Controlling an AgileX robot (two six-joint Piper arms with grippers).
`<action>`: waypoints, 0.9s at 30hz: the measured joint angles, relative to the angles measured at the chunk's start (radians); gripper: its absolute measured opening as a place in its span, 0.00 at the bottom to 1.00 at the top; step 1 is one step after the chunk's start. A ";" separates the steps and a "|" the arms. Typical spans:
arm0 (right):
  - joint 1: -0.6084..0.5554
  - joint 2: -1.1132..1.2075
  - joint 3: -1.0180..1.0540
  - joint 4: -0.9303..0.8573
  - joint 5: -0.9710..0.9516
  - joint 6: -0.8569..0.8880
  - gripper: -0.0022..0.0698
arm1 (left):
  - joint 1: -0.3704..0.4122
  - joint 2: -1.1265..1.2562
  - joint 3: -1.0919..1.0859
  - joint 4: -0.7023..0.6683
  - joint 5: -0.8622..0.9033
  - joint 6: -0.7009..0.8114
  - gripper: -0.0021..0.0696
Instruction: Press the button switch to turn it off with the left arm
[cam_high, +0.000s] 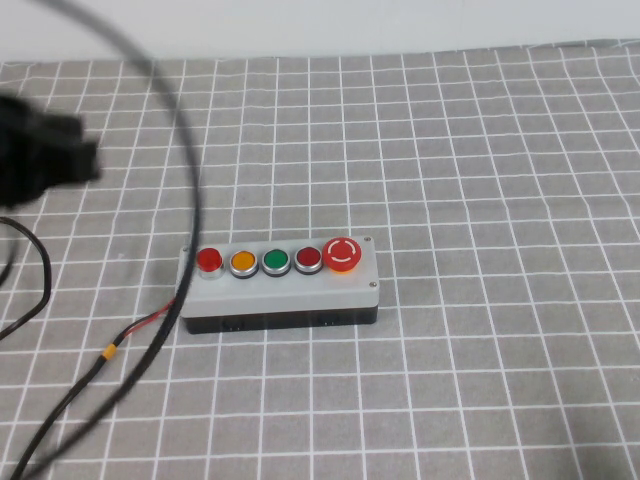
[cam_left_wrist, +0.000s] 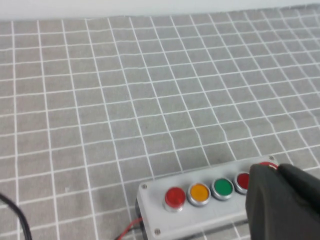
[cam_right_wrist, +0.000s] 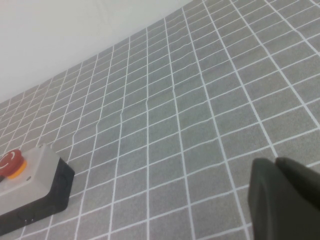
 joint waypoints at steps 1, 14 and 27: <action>0.000 0.000 0.000 0.000 0.000 0.000 0.01 | 0.000 -0.031 0.031 0.000 -0.006 -0.004 0.02; 0.000 0.000 0.000 0.000 0.000 0.000 0.01 | 0.000 -0.389 0.259 0.000 -0.016 -0.036 0.02; 0.000 0.000 0.000 0.000 0.000 0.000 0.01 | 0.000 -0.778 0.471 -0.135 0.079 -0.046 0.02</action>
